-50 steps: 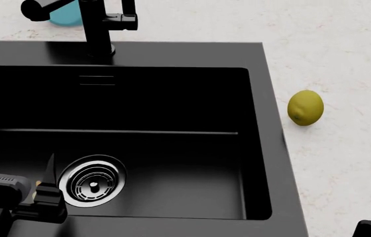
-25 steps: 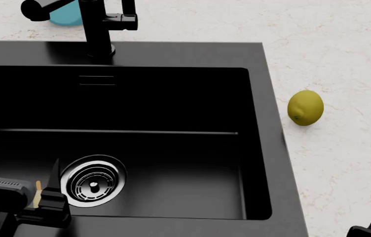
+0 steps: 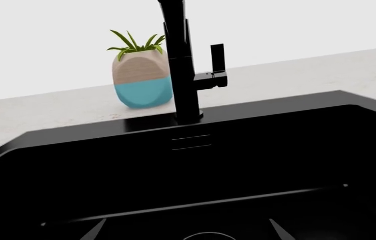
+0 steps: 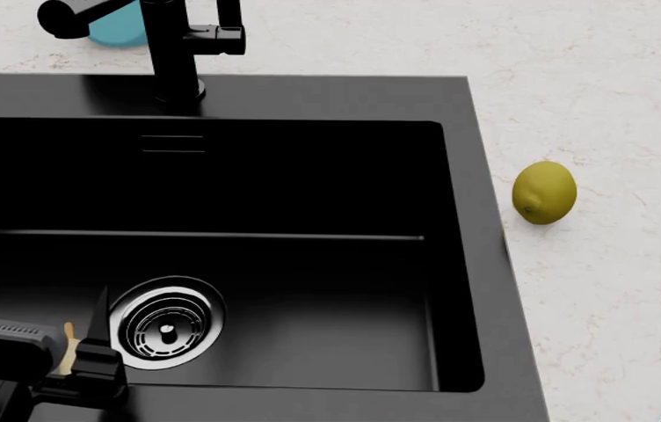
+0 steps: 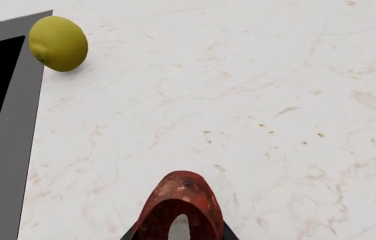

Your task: Pick the sweet potato from the counter and place it in the sink

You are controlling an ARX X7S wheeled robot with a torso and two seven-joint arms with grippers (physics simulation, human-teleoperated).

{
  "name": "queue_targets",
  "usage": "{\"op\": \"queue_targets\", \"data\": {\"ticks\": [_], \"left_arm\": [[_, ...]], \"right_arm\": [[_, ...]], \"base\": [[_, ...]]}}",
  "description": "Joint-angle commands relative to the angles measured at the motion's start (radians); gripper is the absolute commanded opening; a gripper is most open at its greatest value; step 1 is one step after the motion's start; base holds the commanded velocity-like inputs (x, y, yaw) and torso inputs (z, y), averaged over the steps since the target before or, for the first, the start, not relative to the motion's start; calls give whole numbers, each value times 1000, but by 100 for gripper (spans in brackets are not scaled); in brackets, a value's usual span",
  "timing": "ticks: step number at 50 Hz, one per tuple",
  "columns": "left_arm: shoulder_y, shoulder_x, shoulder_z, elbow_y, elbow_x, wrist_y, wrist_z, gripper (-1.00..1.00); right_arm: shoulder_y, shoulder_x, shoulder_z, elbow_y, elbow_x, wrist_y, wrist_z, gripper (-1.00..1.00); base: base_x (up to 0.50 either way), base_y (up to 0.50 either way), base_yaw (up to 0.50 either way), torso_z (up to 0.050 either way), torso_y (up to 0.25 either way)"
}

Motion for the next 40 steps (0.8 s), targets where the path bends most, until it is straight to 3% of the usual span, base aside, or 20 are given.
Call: {"op": "queue_targets", "data": {"ticks": [1,8,14,23,26,34,40], "left_arm": [[6,-5,-2,3,-4,0,-6,100],[0,-8,-1,15,-11,-11,-8,100],[-6,-12,-2,24,-15,-22,-11,100],[-15,-11,5,21,-16,-22,-13,100],[-14,-10,7,20,-17,-19,-14,100],[-10,-10,4,15,-27,-9,-11,100],[-3,-12,3,17,-34,-3,-8,100]], "right_arm": [[-27,-16,-78,49,-97,-40,-84,-100],[38,11,-85,-11,-13,9,-23,-100],[221,78,-132,-83,125,71,49,-100],[574,102,-353,21,228,163,108,-100],[712,75,-464,88,176,189,64,-100],[872,-4,-642,255,4,98,-186,-100],[1044,-104,-782,546,-99,69,-324,-100]], "base": [[0,0,0,0,0],[1,0,1,0,0],[0,0,0,0,0],[0,0,0,0,0],[0,0,0,0,0],[0,0,0,0,0],[0,0,0,0,0]]}}
